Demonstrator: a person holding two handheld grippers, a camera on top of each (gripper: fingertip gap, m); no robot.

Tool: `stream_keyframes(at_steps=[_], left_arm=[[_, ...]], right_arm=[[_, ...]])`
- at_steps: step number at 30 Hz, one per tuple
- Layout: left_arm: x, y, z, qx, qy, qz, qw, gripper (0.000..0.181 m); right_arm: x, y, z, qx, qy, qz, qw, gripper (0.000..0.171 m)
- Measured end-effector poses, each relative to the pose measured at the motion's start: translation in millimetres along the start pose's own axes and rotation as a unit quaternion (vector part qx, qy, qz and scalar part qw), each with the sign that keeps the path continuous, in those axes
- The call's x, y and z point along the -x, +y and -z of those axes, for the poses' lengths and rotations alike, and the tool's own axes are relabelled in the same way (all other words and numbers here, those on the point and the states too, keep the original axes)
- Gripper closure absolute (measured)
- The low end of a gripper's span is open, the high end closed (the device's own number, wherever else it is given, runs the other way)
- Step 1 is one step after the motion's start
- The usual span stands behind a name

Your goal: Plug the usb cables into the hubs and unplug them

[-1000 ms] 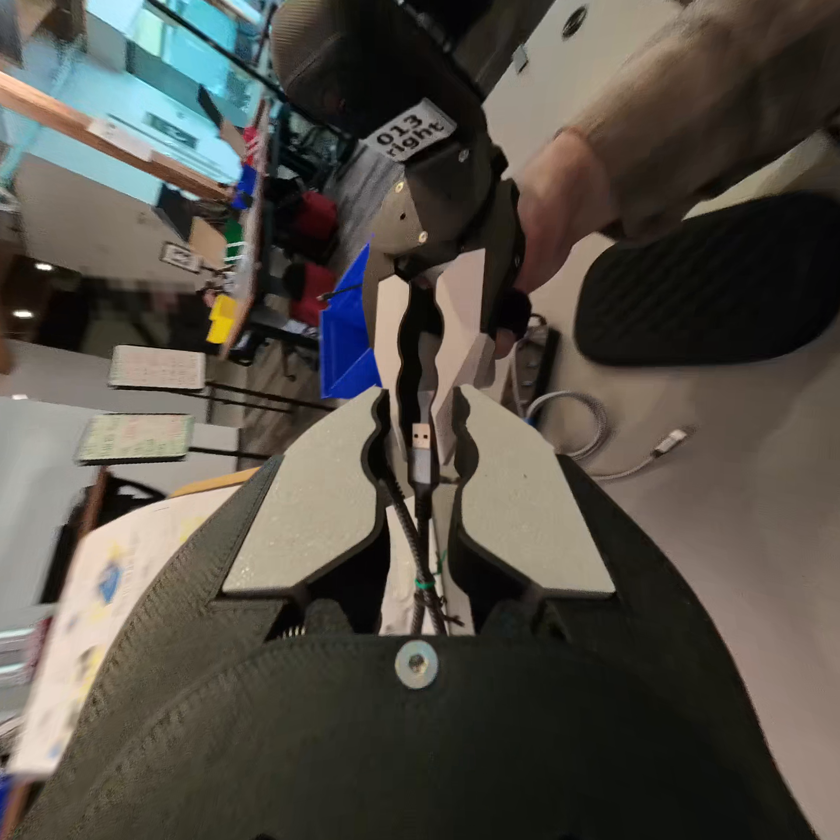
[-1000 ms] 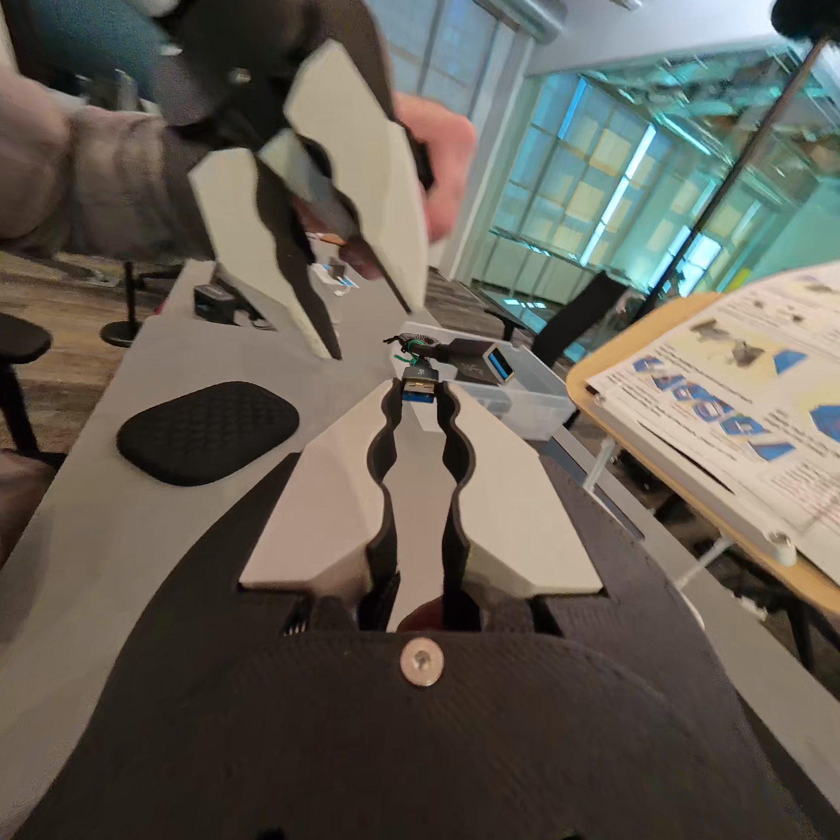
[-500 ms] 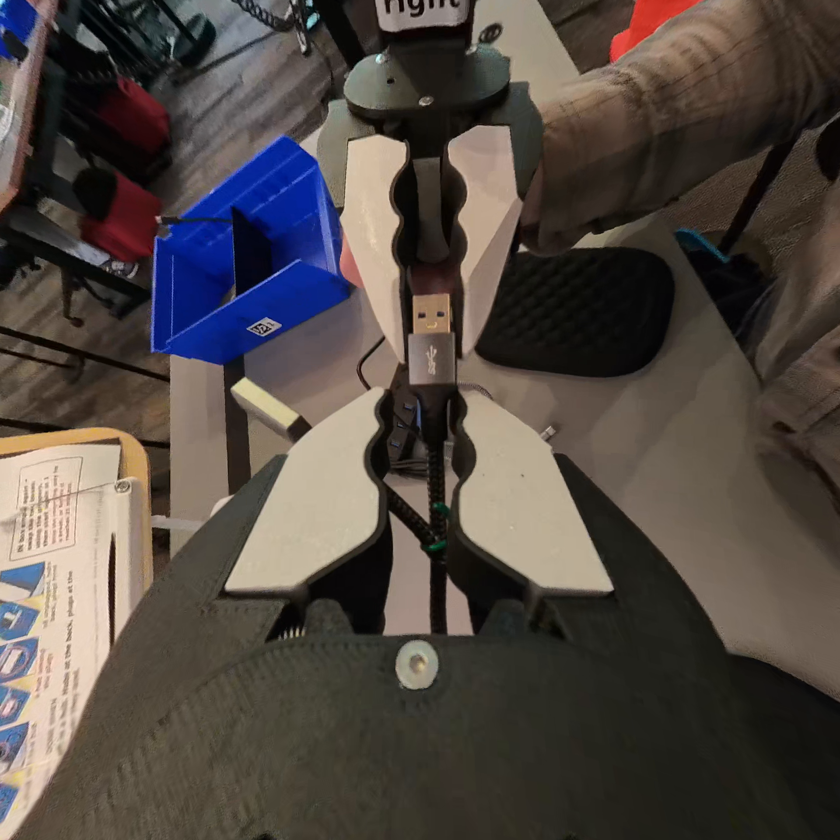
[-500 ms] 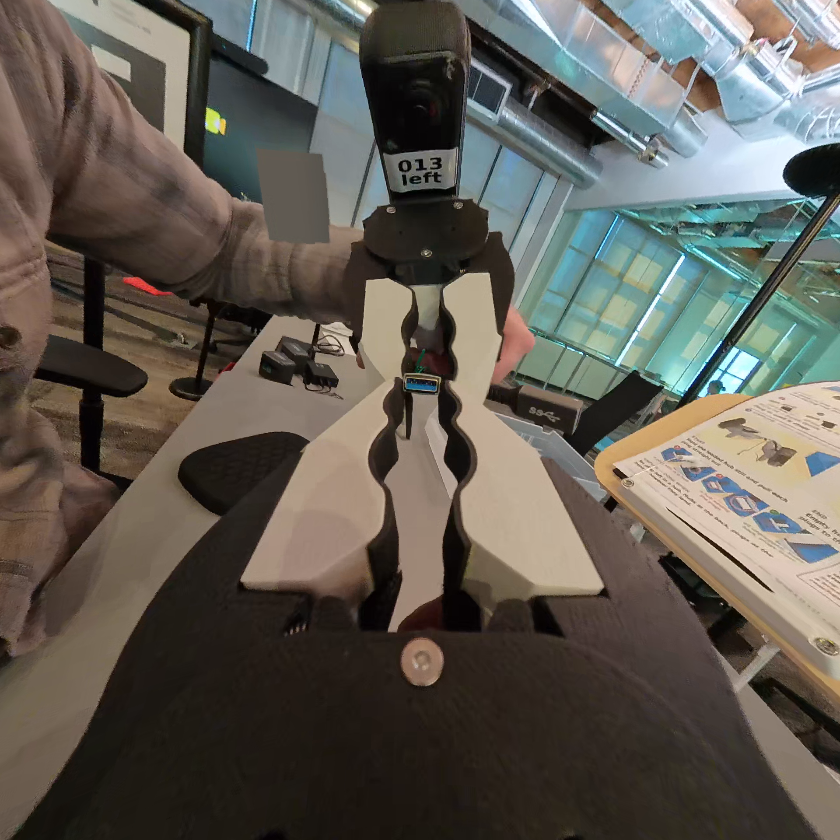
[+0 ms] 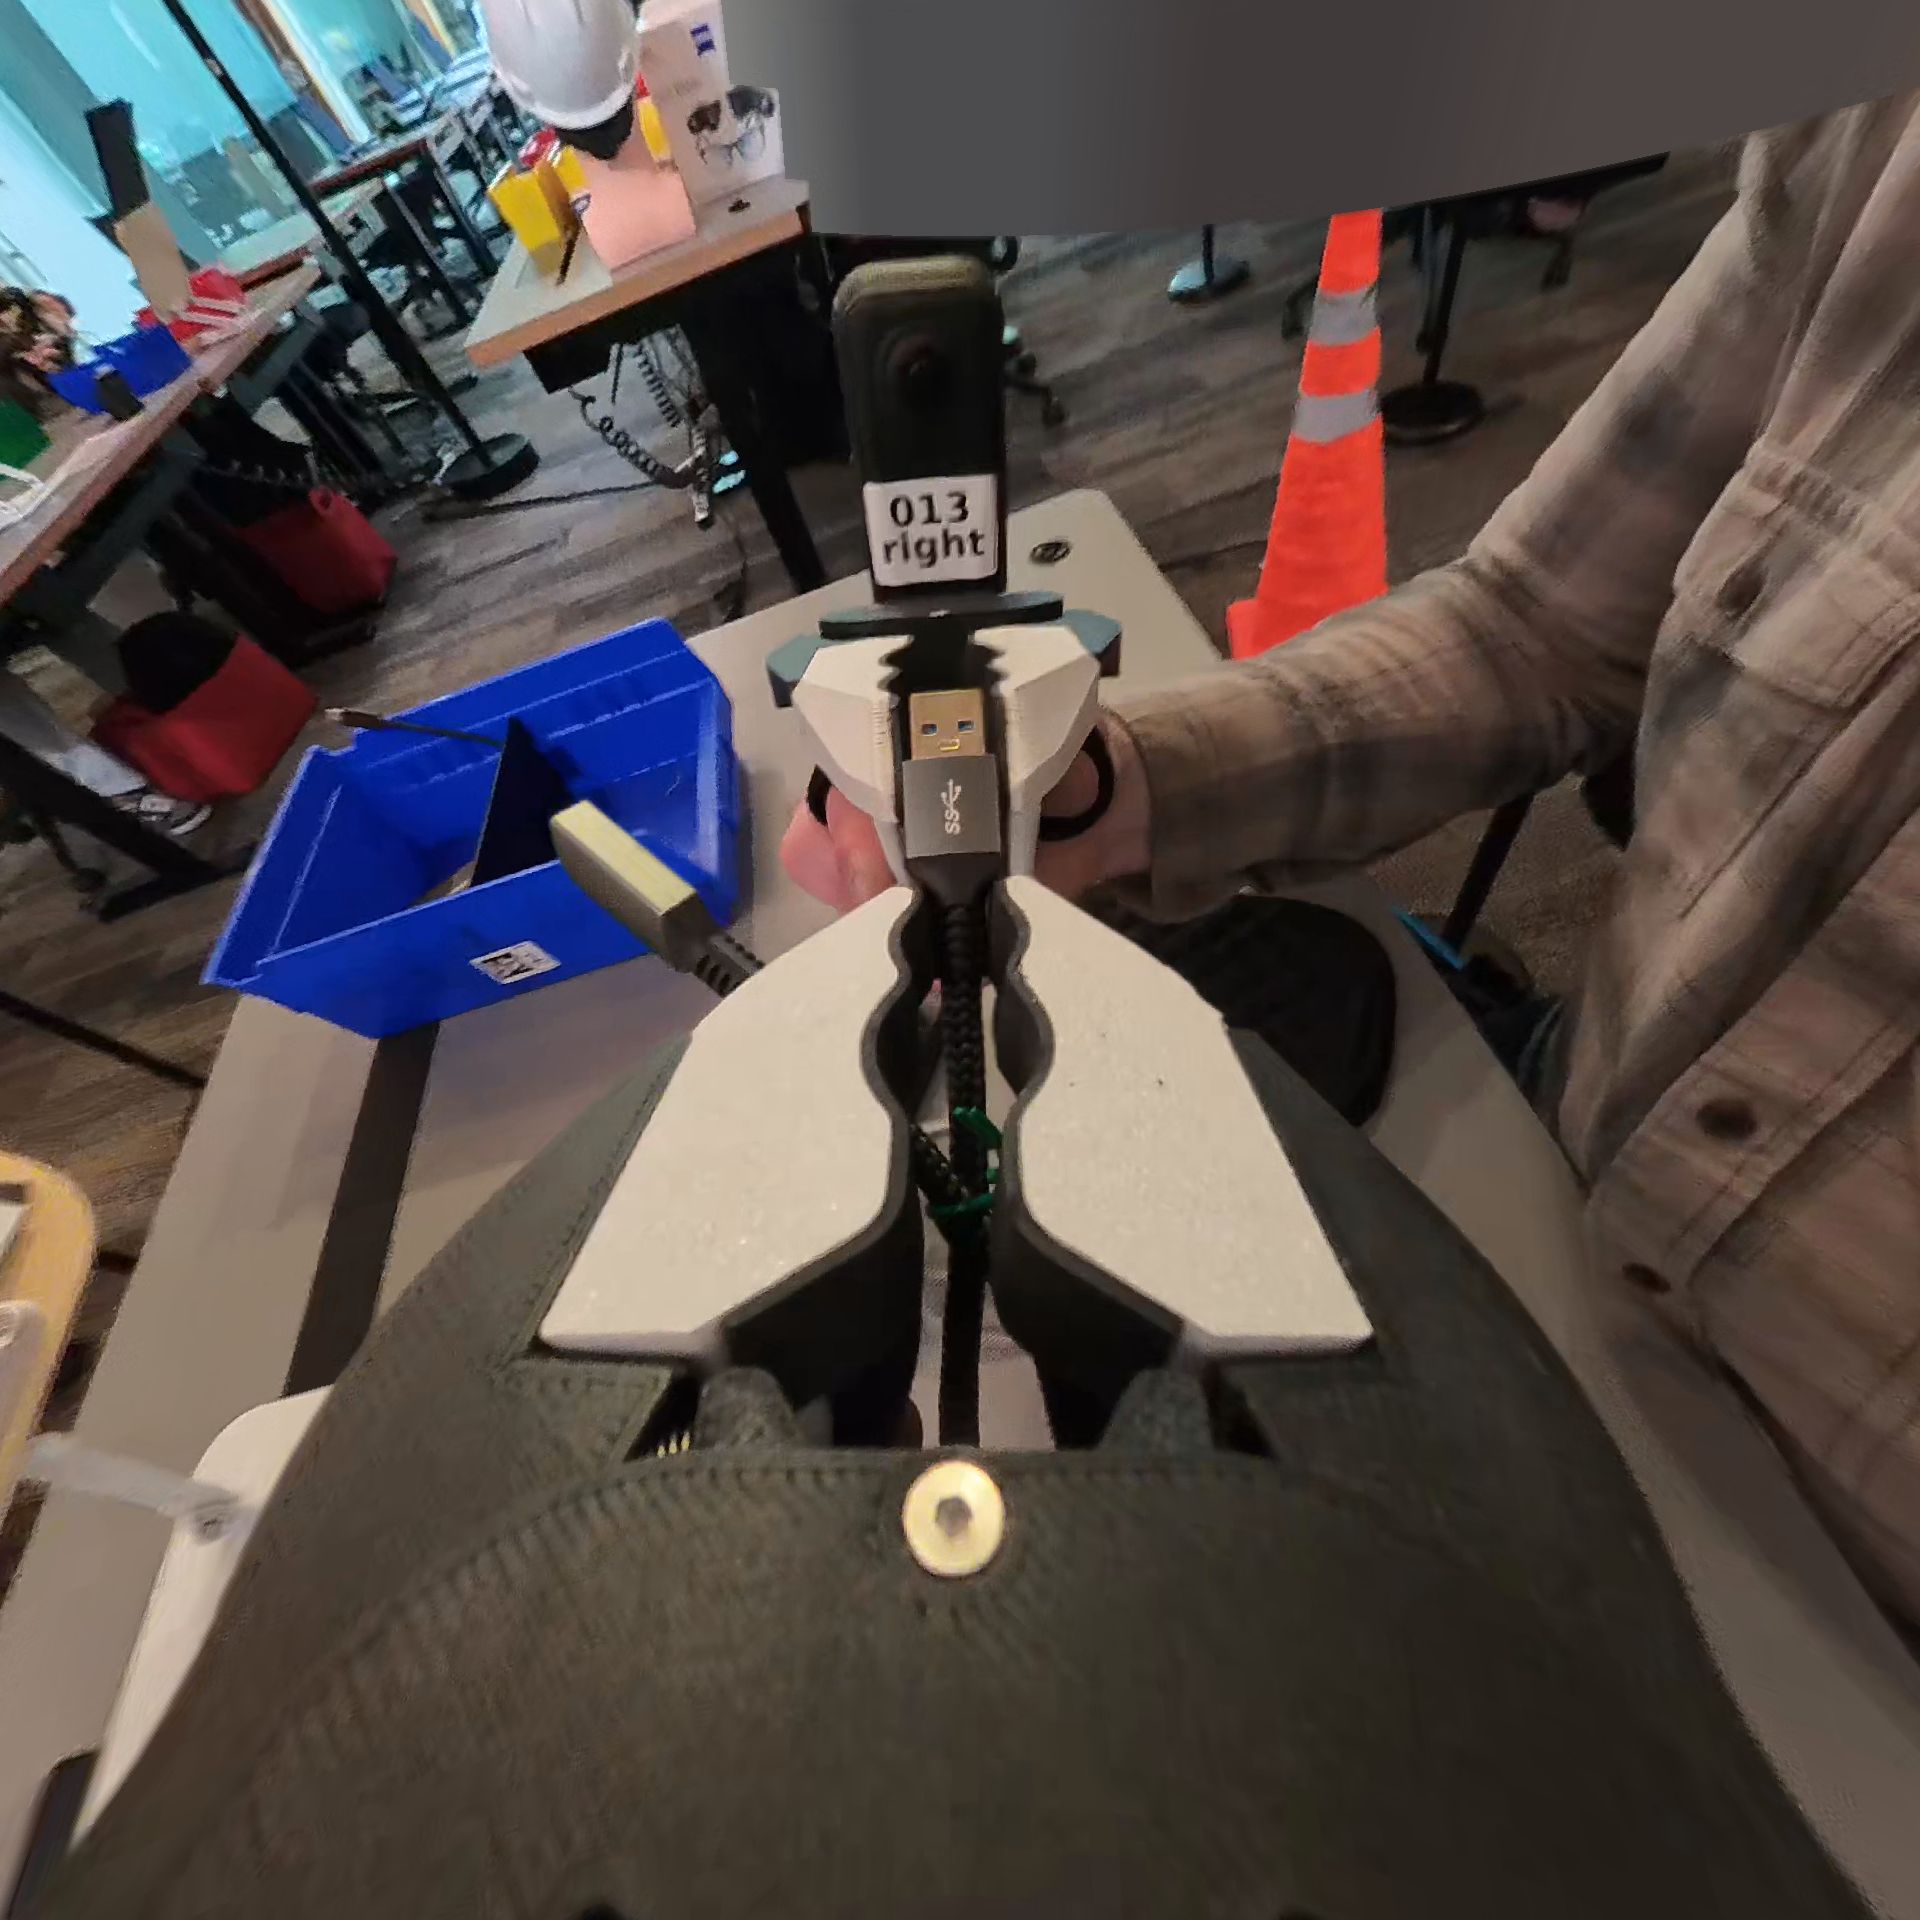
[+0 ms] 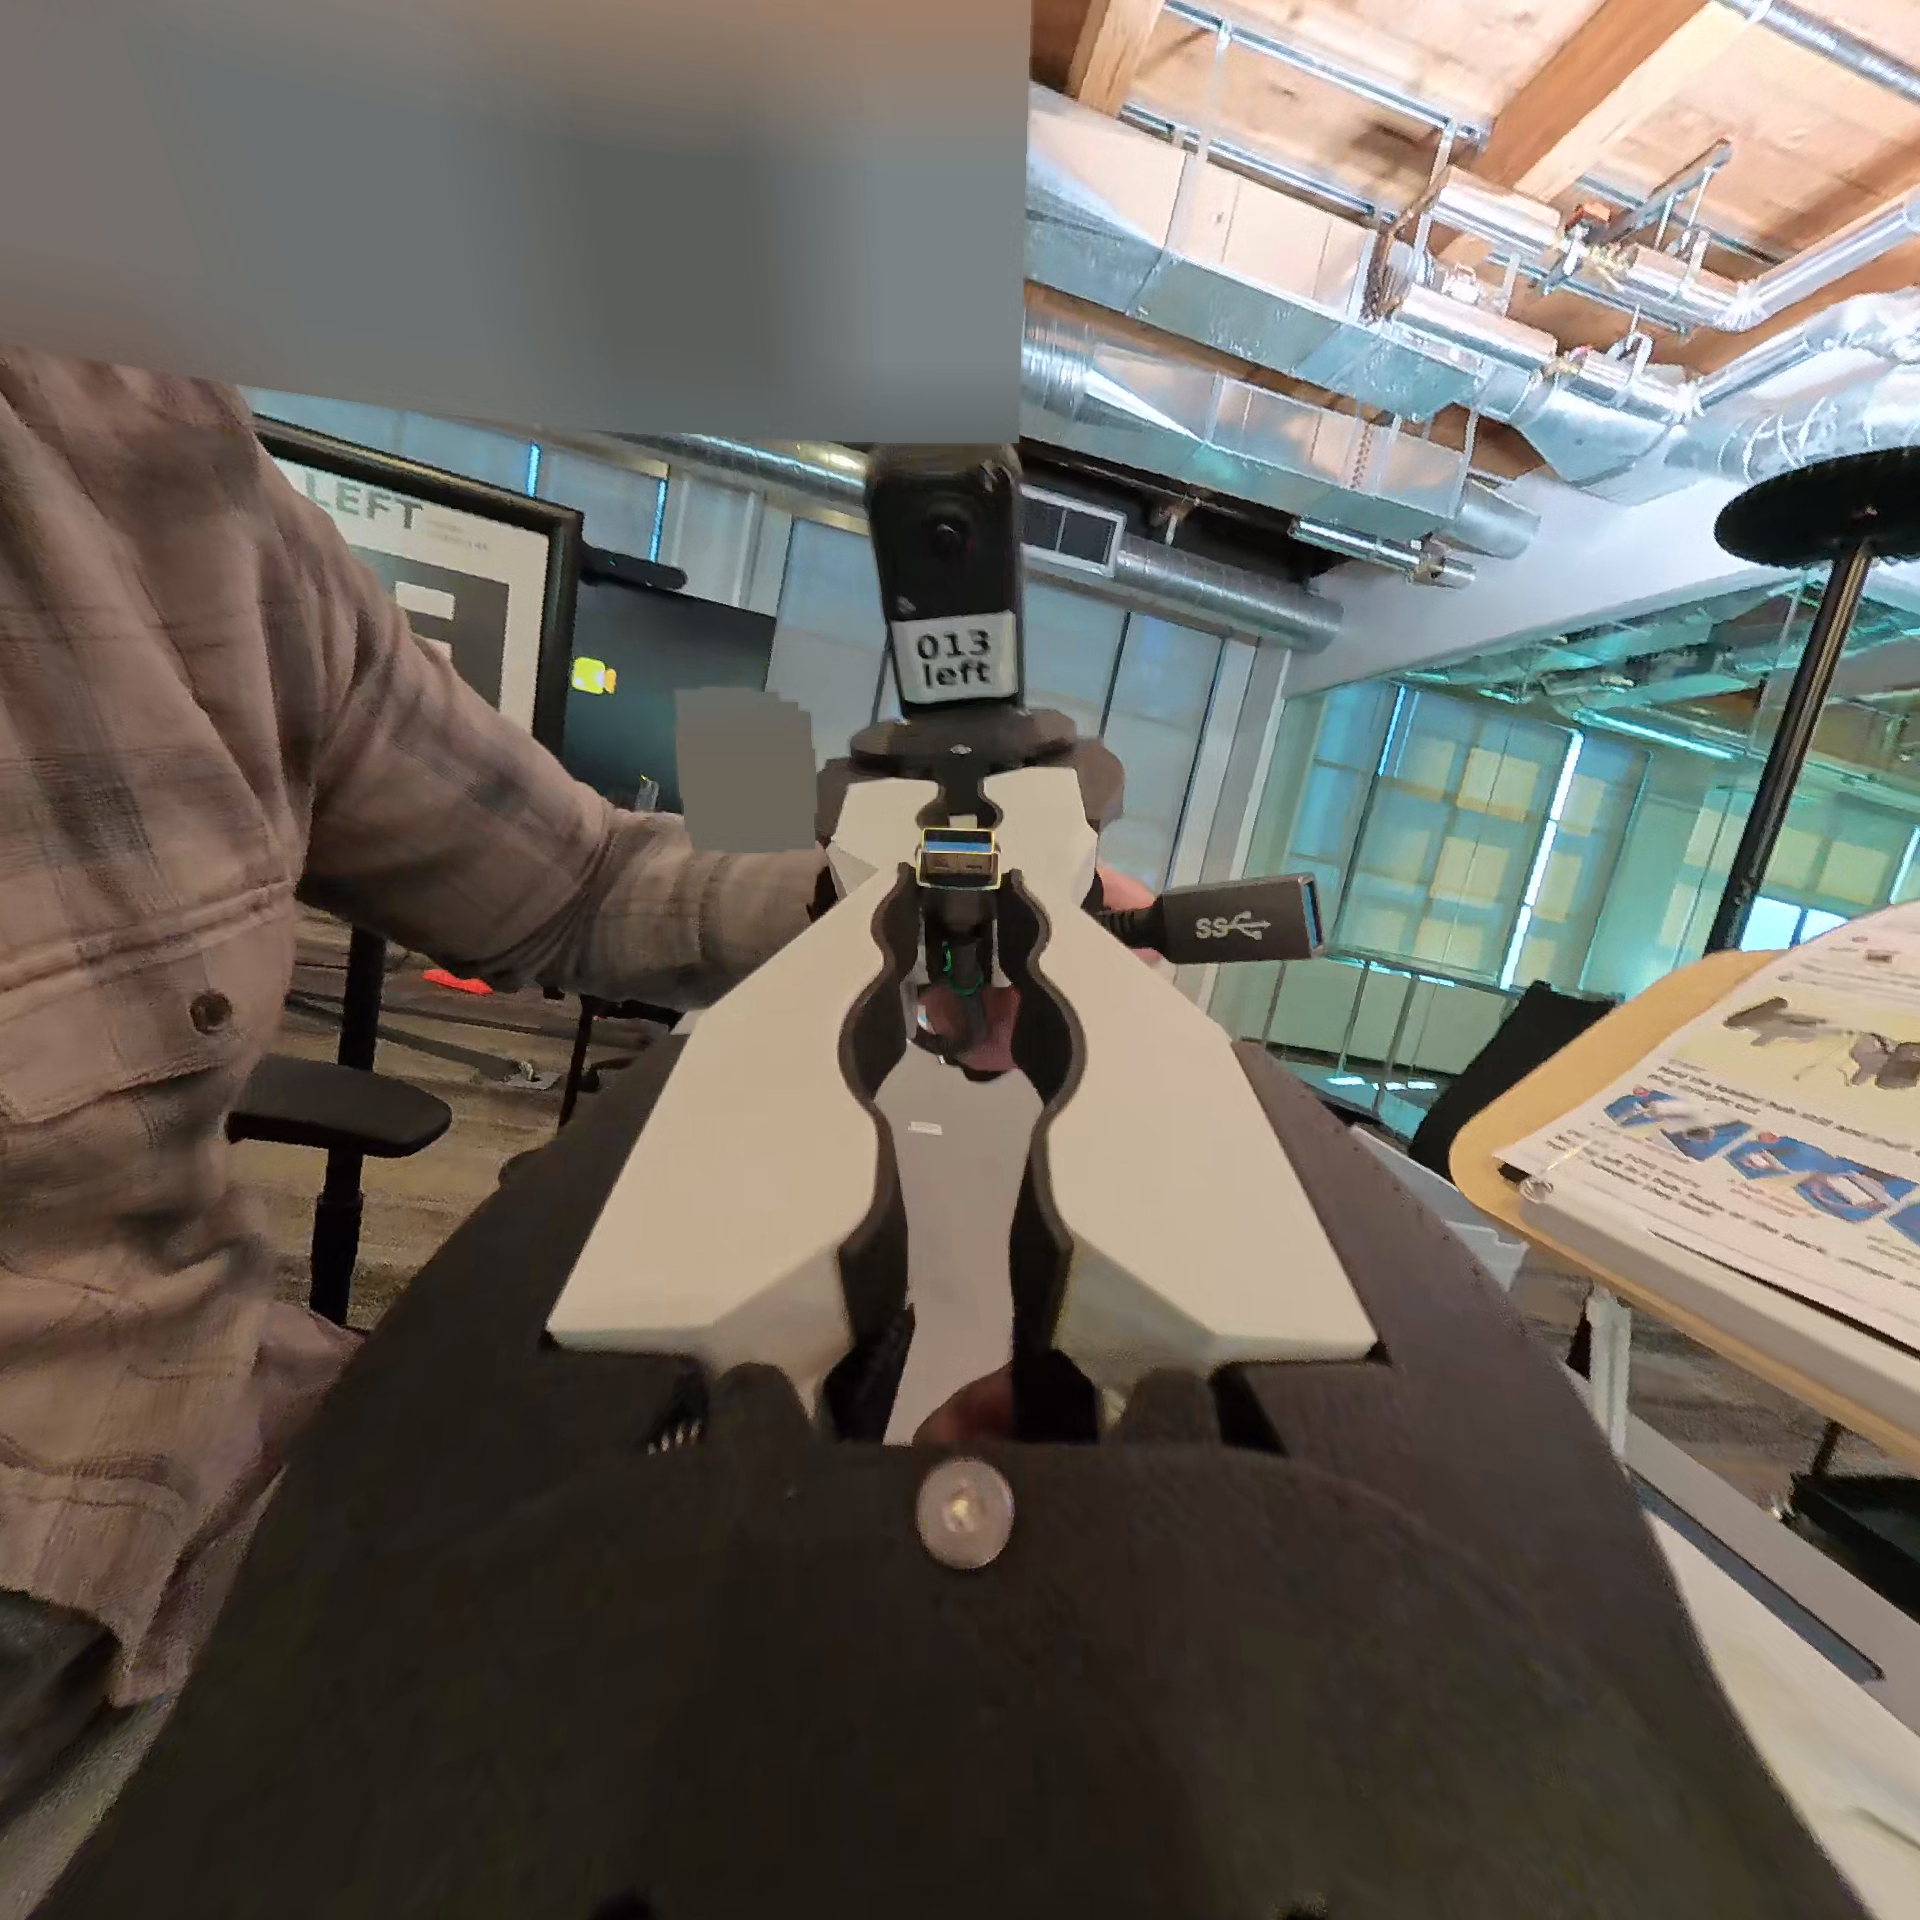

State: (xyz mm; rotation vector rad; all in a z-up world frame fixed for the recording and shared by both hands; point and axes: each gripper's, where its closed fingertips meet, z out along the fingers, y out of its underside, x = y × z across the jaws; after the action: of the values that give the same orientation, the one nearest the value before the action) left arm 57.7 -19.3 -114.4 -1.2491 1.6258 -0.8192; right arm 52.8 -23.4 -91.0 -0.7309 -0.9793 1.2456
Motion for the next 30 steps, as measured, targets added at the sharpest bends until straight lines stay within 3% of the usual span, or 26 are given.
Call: stream_keyframes(at_steps=[4,6,8,12,15,17,22,26,28,30], left_arm=[[15,22,2,0.099,-0.061,-0.042,0.992,0.172],[20,37,6,0.177,-0.09,-0.096,0.975,0.172],[17,44,6,0.213,-0.082,-0.089,0.97,0.172],[16,55,5,0.253,-0.056,-0.038,0.965,0.172],[11,54,4,0.254,-0.025,0.034,0.966,0.172],[10,52,4,0.244,-0.007,0.086,0.966,0.172],[8,52,0,0.236,0.009,0.164,0.958,0.172],[13,48,-3,0.222,-0.002,0.183,0.958,0.172],[16,42,-5,0.204,-0.006,0.177,0.963,0.171],[16,31,-5,0.174,0.008,0.166,0.971,0.156]], right_arm=[[-14,21,4,0.08,0.042,0.011,0.996,0.156],[-15,25,6,0.136,0.063,0.078,0.986,0.148],[-13,30,8,0.211,0.073,0.181,0.958,0.143],[-9,47,8,0.368,0.058,0.351,0.859,0.143],[-22,57,13,0.455,0.061,0.488,0.742,0.145],[-26,63,13,0.479,0.054,0.549,0.683,0.151],[-33,57,4,0.448,0.083,0.654,0.604,0.163],[-37,53,5,0.434,0.104,0.652,0.613,0.164],[-39,47,6,0.419,0.125,0.639,0.633,0.164],[-42,43,7,0.411,0.135,0.629,0.646,0.164]])
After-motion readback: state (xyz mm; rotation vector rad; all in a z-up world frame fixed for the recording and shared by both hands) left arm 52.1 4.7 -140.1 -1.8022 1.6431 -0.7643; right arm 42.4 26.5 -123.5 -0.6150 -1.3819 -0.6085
